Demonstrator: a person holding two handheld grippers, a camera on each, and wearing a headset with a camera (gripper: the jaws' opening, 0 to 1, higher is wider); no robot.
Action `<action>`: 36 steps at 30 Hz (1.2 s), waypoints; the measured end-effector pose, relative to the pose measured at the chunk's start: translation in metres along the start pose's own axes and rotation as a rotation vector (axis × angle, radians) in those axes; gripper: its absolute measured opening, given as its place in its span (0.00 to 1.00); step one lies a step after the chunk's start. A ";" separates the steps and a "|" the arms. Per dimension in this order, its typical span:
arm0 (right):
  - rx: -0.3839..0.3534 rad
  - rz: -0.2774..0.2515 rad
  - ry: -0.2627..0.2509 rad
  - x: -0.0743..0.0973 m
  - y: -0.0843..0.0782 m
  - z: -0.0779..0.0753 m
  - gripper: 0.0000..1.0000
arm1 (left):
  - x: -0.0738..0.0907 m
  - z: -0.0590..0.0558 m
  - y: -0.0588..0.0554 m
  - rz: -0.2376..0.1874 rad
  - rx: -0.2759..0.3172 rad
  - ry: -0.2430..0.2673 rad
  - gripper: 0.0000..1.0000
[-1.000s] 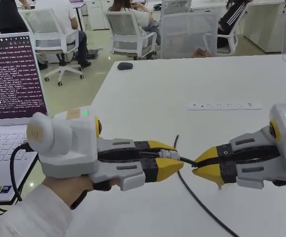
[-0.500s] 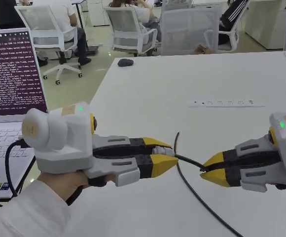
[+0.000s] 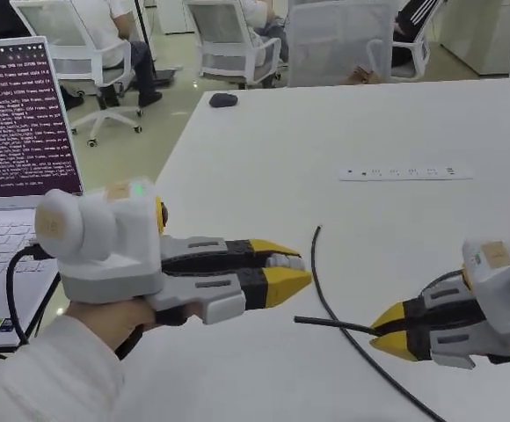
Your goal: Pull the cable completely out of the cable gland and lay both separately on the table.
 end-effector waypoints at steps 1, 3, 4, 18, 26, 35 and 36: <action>-0.015 -0.001 -0.003 -0.002 -0.004 0.001 0.06 | -0.001 0.003 -0.003 0.005 0.007 0.011 0.17; -0.031 0.001 -0.005 -0.004 -0.009 0.001 0.06 | -0.001 0.005 -0.007 0.011 0.012 0.016 0.17; -0.038 0.010 -0.006 -0.007 -0.013 0.001 0.06 | -0.002 0.007 -0.010 0.017 0.016 0.024 0.17; -0.046 0.116 0.040 -0.030 -0.057 0.004 0.08 | -0.019 0.034 -0.059 0.101 0.057 0.064 0.17; -0.050 0.158 0.073 -0.035 -0.074 0.011 0.09 | -0.036 0.041 -0.086 0.139 0.091 0.038 0.17; -0.093 0.177 0.071 -0.035 -0.084 0.011 0.11 | -0.046 0.052 -0.113 0.176 0.131 0.044 0.17; -0.103 0.178 0.068 -0.035 -0.085 0.010 0.13 | -0.046 0.053 -0.116 0.180 0.132 0.047 0.17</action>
Point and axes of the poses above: the centre of the closed fingertips' face, and the gripper's own axes: x roughly backward along the fingers, z roughly to its left, y roughly out of its top, the point moved 6 cm from there along x, roughly backward along the fingers, and after that the axes turned 14 degrees about -z, right-handed, at the moved point
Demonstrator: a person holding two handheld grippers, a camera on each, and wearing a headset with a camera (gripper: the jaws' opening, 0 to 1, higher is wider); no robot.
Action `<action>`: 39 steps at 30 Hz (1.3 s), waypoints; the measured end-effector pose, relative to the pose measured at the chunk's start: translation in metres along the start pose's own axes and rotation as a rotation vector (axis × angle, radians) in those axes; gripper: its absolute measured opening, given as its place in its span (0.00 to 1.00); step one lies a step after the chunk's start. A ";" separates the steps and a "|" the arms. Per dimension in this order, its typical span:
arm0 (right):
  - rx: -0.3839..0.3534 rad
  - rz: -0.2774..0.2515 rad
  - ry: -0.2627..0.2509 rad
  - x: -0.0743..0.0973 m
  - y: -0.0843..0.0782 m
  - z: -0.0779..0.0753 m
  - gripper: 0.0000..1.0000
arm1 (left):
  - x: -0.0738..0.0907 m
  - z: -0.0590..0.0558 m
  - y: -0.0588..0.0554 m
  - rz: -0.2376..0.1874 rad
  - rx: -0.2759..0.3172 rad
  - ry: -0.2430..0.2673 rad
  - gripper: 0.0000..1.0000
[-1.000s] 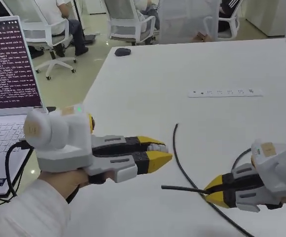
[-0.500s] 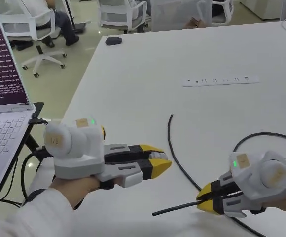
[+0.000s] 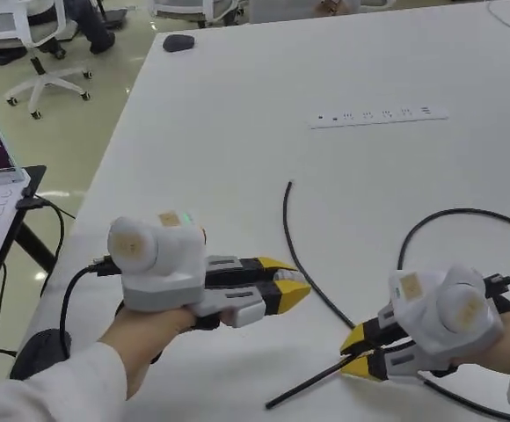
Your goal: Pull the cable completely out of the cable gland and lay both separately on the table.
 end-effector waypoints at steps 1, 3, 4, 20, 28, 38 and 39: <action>-0.004 -0.002 -0.005 0.000 -0.001 0.000 0.14 | -0.001 0.002 -0.003 0.006 0.000 0.006 0.17; -0.015 -0.014 -0.014 0.001 -0.001 0.000 0.15 | -0.002 0.003 -0.007 0.009 -0.003 0.011 0.17; -0.027 -0.027 -0.022 0.001 -0.001 0.000 0.15 | -0.004 0.004 -0.011 0.016 -0.001 0.014 0.17; -0.180 -0.169 -0.201 0.040 -0.005 -0.004 0.16 | -0.017 0.025 -0.061 0.130 -0.063 0.063 0.17; -0.236 -0.209 -0.289 0.052 -0.007 -0.004 0.16 | -0.018 0.028 -0.071 0.152 -0.099 0.078 0.17; -0.292 -0.253 -0.362 0.066 -0.009 0.000 0.16 | -0.015 0.030 -0.078 0.179 -0.117 0.091 0.17; -0.293 -0.250 -0.365 0.067 -0.010 0.000 0.16 | -0.015 0.030 -0.078 0.180 -0.120 0.090 0.17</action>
Point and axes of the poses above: the centre of the closed fingertips' face, and the gripper's own axes: x roughly backward along the fingers, z roughly to its left, y roughly out of its top, the point moved 6 cm from there along x, roughly backward along the fingers, and after that the axes turned 14 degrees about -z, right-handed, at the moved point
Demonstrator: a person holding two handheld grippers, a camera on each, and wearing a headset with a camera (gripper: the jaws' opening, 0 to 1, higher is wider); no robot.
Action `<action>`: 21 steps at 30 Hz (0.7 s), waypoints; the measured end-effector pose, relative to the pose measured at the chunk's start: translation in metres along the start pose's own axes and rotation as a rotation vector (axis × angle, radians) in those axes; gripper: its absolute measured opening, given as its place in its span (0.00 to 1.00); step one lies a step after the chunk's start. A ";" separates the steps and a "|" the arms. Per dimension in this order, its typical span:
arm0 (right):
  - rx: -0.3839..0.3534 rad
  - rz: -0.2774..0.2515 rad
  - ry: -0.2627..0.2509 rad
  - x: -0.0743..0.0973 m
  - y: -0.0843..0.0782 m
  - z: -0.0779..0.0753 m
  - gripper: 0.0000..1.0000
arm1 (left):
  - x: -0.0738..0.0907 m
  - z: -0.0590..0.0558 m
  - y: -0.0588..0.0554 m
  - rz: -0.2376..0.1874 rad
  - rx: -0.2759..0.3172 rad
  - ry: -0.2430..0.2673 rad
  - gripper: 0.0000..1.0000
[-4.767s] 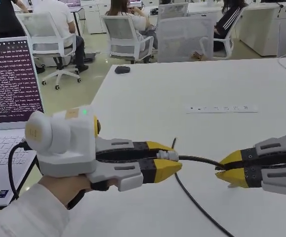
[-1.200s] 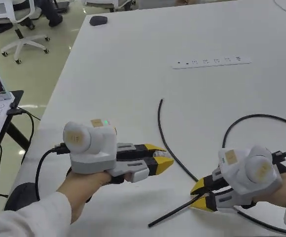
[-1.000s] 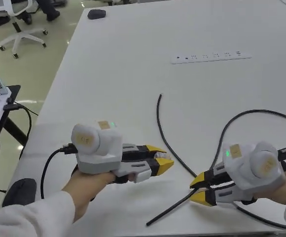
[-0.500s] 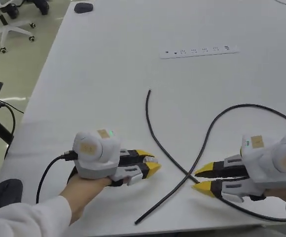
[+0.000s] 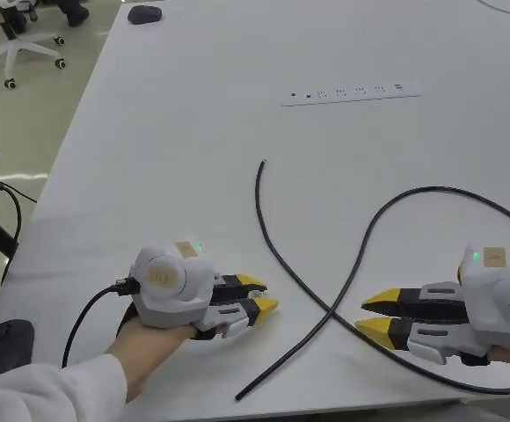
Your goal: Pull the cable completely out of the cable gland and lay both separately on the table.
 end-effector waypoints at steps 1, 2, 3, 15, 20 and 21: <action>-0.001 0.000 -0.004 0.001 0.000 0.000 0.16 | 0.000 0.000 0.000 0.000 -0.002 0.001 0.17; -0.004 -0.004 -0.010 0.003 0.001 -0.001 0.16 | 0.000 0.000 0.001 0.000 -0.006 0.003 0.17; -0.007 -0.008 -0.014 0.004 0.002 -0.002 0.16 | 0.000 0.000 0.001 0.000 -0.010 0.003 0.17; -0.020 -0.053 -0.041 0.016 0.020 -0.005 0.22 | 0.025 0.003 0.033 0.002 -0.067 0.003 0.27; -0.058 -0.070 -0.030 0.027 0.033 0.005 0.41 | 0.056 0.002 0.065 -0.016 -0.076 0.006 0.37; -0.054 -0.064 -0.033 0.029 0.034 0.005 0.42 | 0.063 0.002 0.069 -0.011 -0.074 0.014 0.40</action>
Point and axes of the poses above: the centre of the closed fingertips' face, and the gripper's own axes: x roughly backward along the fingers, z roughly to its left, y roughly out of its top, the point moved 6 cm from there along x, roughly backward along the fingers, and after that the axes turned 14 degrees about -z, right-handed, at the moved point
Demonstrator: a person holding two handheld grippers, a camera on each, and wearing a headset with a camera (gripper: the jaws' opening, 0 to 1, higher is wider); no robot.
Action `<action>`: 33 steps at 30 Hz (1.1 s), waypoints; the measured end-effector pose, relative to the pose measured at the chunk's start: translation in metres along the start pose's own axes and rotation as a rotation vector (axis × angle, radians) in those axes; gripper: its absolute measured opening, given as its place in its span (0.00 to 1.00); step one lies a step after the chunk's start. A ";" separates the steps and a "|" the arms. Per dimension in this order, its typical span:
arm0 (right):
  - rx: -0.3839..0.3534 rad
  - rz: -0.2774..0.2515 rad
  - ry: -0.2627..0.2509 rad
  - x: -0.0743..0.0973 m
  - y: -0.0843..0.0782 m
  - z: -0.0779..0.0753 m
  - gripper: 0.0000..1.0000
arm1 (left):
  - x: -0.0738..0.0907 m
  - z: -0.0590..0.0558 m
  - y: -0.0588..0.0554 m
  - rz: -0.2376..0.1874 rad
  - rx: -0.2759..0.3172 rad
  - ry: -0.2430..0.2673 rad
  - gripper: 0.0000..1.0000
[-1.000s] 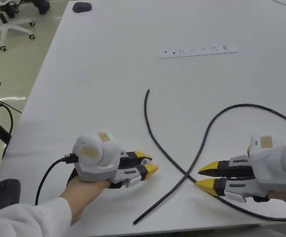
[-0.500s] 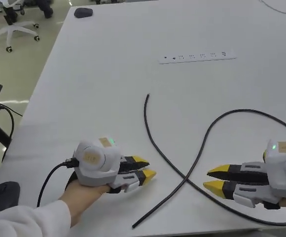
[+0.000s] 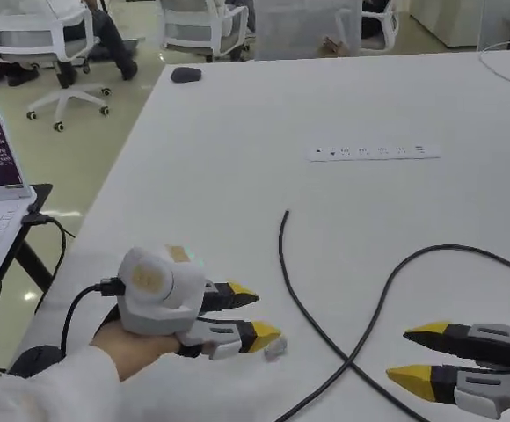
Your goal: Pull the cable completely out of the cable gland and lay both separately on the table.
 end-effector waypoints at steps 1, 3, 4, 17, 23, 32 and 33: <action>-0.003 0.003 -0.004 0.003 0.002 0.001 0.43 | 0.006 0.000 0.004 0.001 0.003 0.006 0.43; -0.021 0.018 -0.021 0.011 0.006 0.003 0.50 | 0.024 -0.004 0.015 -0.010 0.049 0.023 0.54; -0.029 0.022 -0.023 0.016 0.008 0.004 0.55 | 0.034 -0.007 0.023 -0.037 0.075 0.029 0.60; -0.183 -0.022 -0.259 0.082 0.022 0.011 0.79 | 0.123 -0.043 0.043 -0.016 0.146 0.221 0.82; -0.213 0.056 -0.321 0.104 0.005 0.014 0.81 | 0.122 -0.047 0.025 0.053 0.214 0.237 0.80; -0.261 0.063 -0.341 0.112 -0.008 0.018 0.79 | 0.107 -0.059 0.020 0.110 0.188 0.186 0.80; -0.264 0.064 -0.341 0.112 -0.008 0.020 0.79 | 0.107 -0.061 0.020 0.116 0.187 0.182 0.80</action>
Point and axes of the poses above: the centre of the closed fingertips' face, and the gripper's own axes: x roughly backward along the fingers, z roughly to its left, y roughly out of its top, the point moved 6 cm from there along x, roughly backward along the fingers, and after that the axes turned 14 degrees about -z, right-handed, at the moved point
